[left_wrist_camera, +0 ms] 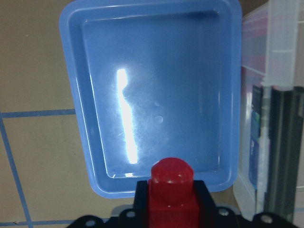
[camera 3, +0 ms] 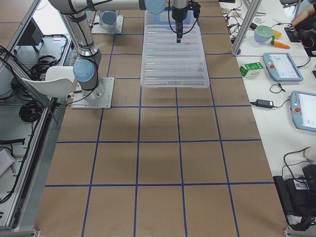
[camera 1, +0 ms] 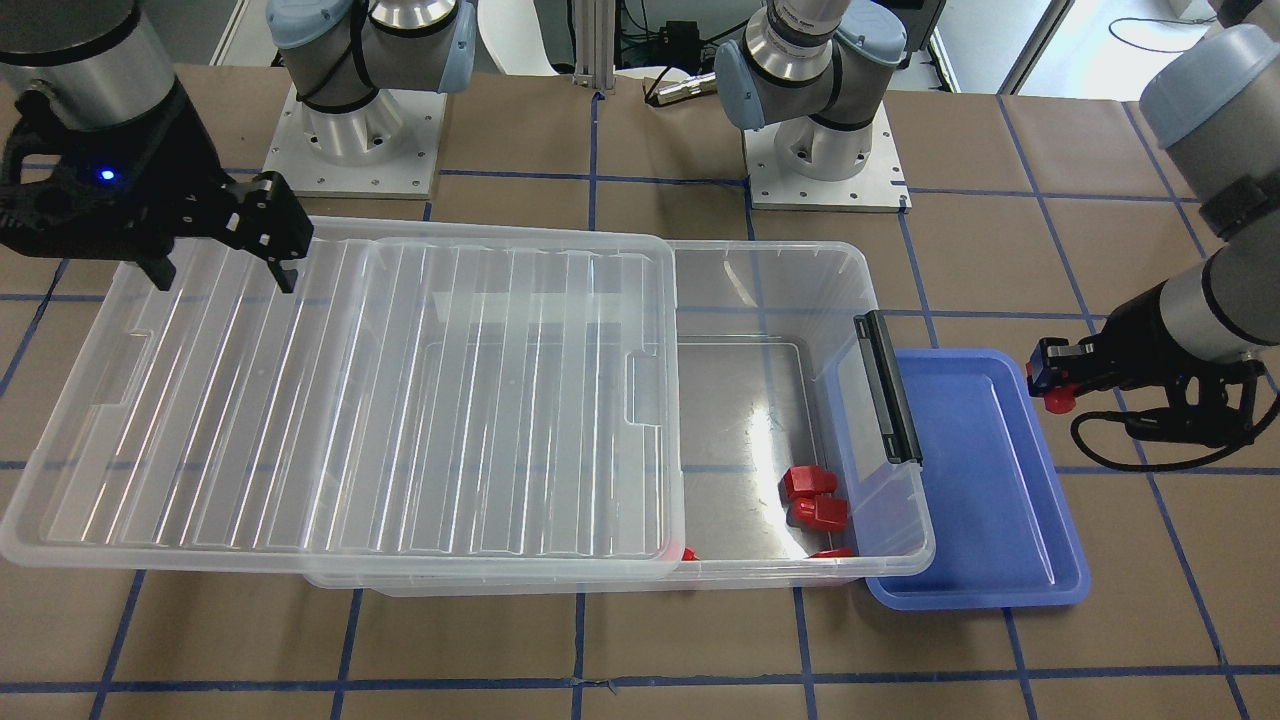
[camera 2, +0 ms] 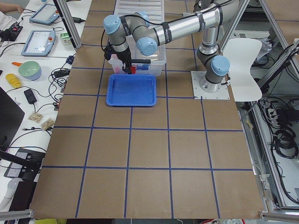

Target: Place red block in blue tray from box

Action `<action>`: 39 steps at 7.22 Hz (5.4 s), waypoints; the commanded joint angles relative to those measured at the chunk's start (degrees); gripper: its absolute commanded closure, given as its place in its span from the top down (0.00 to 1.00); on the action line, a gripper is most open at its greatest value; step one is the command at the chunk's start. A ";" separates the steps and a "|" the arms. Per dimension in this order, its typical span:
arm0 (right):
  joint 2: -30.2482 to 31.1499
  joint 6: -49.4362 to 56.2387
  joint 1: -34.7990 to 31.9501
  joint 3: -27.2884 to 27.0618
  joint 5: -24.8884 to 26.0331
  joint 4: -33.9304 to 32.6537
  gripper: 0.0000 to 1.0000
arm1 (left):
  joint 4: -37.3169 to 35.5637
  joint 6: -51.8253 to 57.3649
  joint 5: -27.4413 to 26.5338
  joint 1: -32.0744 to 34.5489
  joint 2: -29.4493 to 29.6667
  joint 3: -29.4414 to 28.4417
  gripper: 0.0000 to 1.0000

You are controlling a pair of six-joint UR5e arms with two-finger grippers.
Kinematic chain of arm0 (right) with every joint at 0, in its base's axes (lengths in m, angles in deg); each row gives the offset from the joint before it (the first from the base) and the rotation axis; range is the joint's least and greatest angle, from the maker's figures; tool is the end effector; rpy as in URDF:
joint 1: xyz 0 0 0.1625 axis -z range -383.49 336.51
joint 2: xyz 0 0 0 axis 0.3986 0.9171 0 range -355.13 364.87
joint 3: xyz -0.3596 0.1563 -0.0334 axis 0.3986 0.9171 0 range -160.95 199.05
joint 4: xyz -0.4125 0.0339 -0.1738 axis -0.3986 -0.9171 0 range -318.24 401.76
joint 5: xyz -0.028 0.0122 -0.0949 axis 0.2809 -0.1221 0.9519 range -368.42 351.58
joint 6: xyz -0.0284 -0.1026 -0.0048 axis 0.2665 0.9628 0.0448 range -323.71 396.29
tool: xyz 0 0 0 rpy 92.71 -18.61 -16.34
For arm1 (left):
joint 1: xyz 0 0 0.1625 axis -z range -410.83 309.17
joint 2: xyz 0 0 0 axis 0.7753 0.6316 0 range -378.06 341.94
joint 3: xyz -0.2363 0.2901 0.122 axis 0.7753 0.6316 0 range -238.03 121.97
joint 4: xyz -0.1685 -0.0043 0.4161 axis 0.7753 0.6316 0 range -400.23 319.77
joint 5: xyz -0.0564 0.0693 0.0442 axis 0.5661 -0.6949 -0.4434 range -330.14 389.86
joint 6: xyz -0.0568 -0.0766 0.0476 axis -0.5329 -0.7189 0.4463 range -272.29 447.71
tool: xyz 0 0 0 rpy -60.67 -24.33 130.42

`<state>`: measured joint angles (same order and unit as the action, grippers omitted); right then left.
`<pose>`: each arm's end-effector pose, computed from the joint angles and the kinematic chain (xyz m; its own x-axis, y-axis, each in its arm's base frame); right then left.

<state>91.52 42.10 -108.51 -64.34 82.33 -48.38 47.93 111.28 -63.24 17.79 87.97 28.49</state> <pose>0.0831 -0.5661 0.4793 -0.9997 -0.0136 0.0189 -0.0147 0.9982 -0.0576 0.1019 -0.6101 0.3245 -0.9988 0.0408 0.0256 0.0450 0.9804 0.1916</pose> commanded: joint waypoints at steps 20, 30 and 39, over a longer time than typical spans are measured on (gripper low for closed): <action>-3.33 7.13 14.20 -21.90 -0.49 -23.06 1.00 | 15.96 -5.47 7.64 3.53 -3.96 -19.28 1.00; -3.42 2.10 5.75 -21.73 -1.01 -23.77 1.00 | 13.26 -23.66 1.70 17.77 -11.00 -6.04 1.00; 2.45 2.72 4.34 -10.25 -0.31 -11.70 1.00 | 12.82 -26.04 1.52 19.79 -14.97 -0.57 1.00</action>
<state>91.23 44.85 -104.10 -78.42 82.09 -66.80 60.65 84.98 -61.53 37.61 73.59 27.13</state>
